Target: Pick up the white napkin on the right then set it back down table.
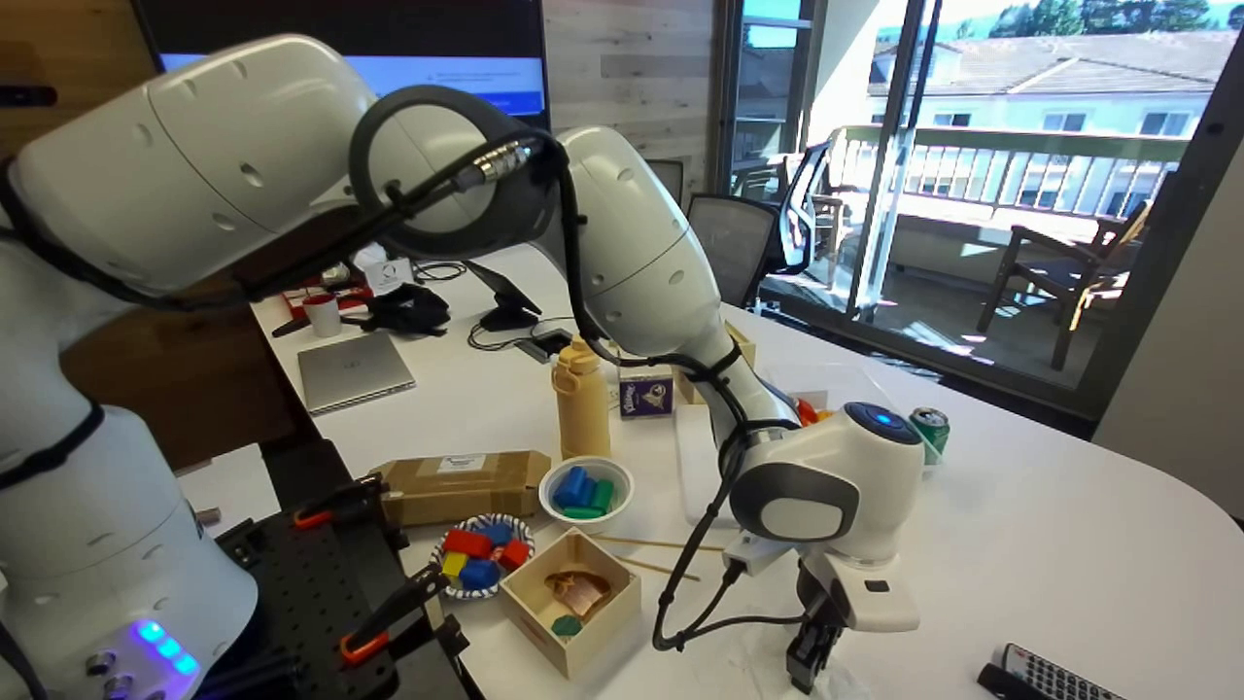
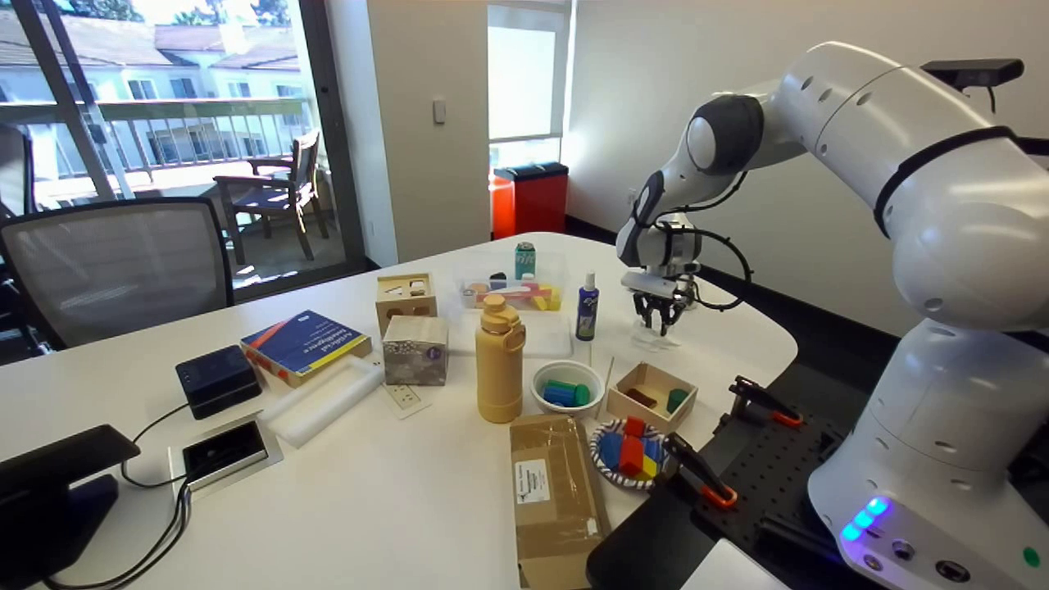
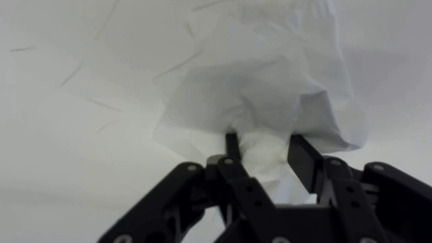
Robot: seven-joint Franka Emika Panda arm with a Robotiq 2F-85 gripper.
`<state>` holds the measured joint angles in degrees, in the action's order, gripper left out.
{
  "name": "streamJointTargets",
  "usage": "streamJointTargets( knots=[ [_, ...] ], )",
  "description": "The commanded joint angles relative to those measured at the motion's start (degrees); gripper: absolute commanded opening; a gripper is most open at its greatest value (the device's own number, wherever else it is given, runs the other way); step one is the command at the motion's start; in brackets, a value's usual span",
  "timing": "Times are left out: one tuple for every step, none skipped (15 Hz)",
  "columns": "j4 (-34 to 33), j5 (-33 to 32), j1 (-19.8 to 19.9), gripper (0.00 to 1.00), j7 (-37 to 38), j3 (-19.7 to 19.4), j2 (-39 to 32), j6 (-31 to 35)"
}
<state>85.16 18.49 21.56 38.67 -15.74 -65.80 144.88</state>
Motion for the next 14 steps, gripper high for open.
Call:
streamJointTargets(
  knots=[
    [-0.7,1.5,1.1,0.12,-0.7,1.0,-0.3,-0.8],
    [-0.7,1.6,1.1,0.05,-0.7,1.0,-0.3,-0.8],
    [-0.6,1.6,1.2,0.01,-0.8,1.1,-0.2,-0.6],
    [-0.4,1.7,1.2,0.00,-1.0,1.2,0.1,-0.4],
    [0.2,1.8,1.3,0.00,-1.2,1.3,0.6,-0.3],
    [0.8,1.9,1.4,0.00,-1.4,1.3,1.3,-0.1],
    [1.9,1.9,1.1,0.00,-1.4,1.0,2.3,0.1],
    [2.5,1.8,0.9,0.00,-1.5,0.9,2.9,0.1],
    [3.4,1.7,0.6,0.00,-1.5,0.7,4.0,-0.1],
    [4.5,1.5,0.4,0.00,-1.6,0.6,5.2,-0.6],
    [5.5,1.4,0.3,0.00,-1.9,0.6,6.6,-1.6],
    [6.2,1.1,0.0,0.00,-1.9,0.3,7.6,-2.5],
    [7.3,0.7,-0.5,0.00,-2.0,0.0,9.1,-3.7],
    [8.0,0.4,-0.8,0.00,-2.0,-0.2,10.4,-5.1]
  ],
)
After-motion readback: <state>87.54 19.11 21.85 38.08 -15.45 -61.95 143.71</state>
